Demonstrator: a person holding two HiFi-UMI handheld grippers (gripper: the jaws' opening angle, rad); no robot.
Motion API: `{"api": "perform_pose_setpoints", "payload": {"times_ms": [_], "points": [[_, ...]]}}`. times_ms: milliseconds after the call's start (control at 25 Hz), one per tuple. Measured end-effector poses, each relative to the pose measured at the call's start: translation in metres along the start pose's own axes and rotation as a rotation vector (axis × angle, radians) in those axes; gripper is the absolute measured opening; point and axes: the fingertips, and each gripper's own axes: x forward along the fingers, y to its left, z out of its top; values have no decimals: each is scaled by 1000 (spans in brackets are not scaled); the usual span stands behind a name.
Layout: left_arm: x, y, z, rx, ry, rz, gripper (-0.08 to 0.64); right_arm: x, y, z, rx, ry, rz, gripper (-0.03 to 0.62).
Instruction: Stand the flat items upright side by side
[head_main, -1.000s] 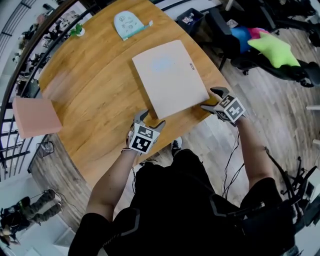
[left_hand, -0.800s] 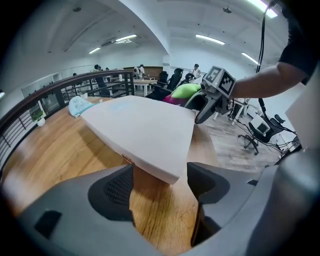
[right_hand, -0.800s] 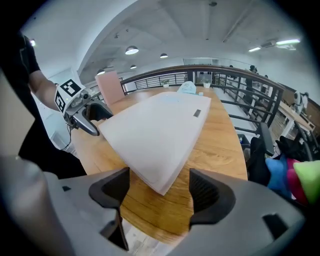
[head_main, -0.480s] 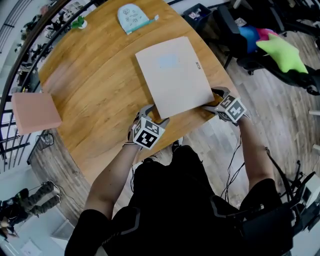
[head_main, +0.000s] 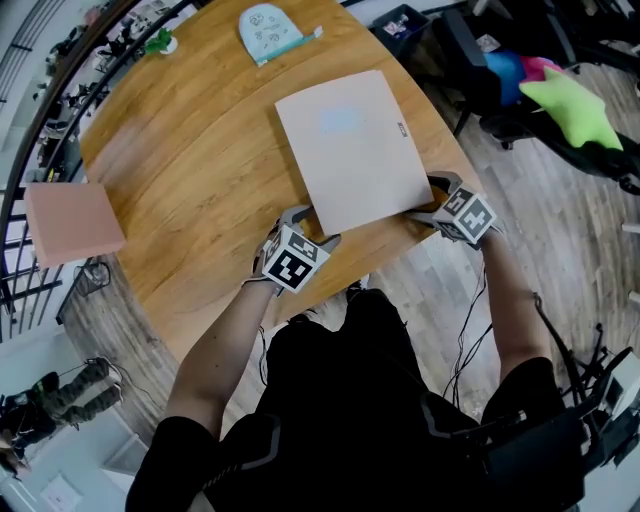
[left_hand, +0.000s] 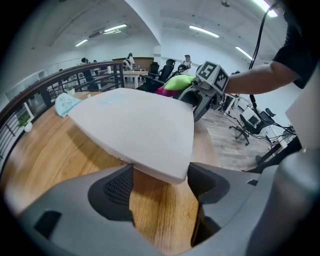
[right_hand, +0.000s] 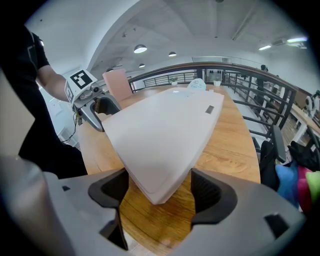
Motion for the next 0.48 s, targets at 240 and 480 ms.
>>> {"api": "perform_pose_setpoints", "payload": {"times_ms": [240,480], "points": [[4,2,0,-7,30,33,336,-5,-1,15,-35,-4,-22,383],[0,8,-11,-26,56,53,336,-16,11,33,-106,-32,-64,371]]}}
